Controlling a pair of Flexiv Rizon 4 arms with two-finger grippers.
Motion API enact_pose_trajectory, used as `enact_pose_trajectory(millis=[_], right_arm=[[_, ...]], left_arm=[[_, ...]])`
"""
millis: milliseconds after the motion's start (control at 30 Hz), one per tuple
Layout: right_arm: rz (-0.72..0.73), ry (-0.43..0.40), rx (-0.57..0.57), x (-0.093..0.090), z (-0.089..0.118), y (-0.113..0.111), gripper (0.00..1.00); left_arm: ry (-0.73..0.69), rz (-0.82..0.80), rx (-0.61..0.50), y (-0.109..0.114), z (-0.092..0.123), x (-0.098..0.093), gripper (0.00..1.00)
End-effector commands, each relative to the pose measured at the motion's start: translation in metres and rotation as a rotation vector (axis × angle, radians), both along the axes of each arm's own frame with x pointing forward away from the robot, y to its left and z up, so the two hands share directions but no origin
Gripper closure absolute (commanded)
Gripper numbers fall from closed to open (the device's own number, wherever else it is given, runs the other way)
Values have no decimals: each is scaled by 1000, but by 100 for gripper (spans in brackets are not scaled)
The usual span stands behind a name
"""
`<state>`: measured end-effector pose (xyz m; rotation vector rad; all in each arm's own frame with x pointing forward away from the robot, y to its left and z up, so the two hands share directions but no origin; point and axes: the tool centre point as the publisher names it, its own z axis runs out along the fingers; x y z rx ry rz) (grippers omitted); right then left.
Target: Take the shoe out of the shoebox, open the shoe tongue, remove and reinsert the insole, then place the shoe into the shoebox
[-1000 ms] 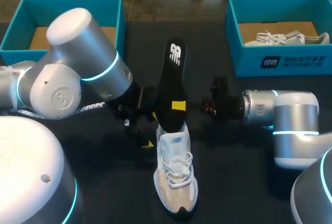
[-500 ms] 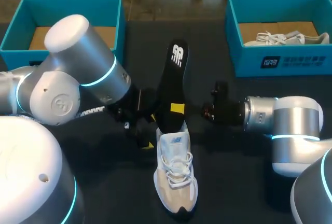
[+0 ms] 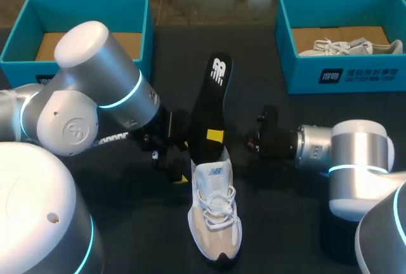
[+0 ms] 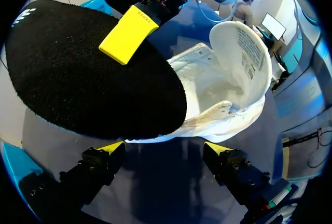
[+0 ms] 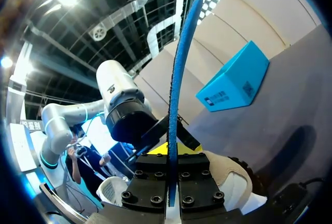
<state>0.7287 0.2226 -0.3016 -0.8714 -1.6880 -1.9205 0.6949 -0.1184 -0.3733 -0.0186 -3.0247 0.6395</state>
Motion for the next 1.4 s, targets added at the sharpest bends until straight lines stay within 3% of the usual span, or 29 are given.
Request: enact_pose_trajectory(millis=[33, 300, 667, 1133, 1400], right_arm=[[-7, 1, -3, 1, 0, 5, 100], [-15, 35, -3, 3, -13, 0, 100], [-1, 14, -12, 4, -9, -10, 100], [79, 24, 18, -7, -27, -10, 100], [79, 24, 18, -7, -27, -10, 100]], left_arm=[[-1, 0, 0, 0, -1, 0, 0], [-1, 0, 0, 0, -1, 0, 0], [-1, 0, 0, 0, -1, 0, 0], [-1, 0, 0, 0, -1, 0, 0], [-1, 0, 0, 0, -1, 0, 0]])
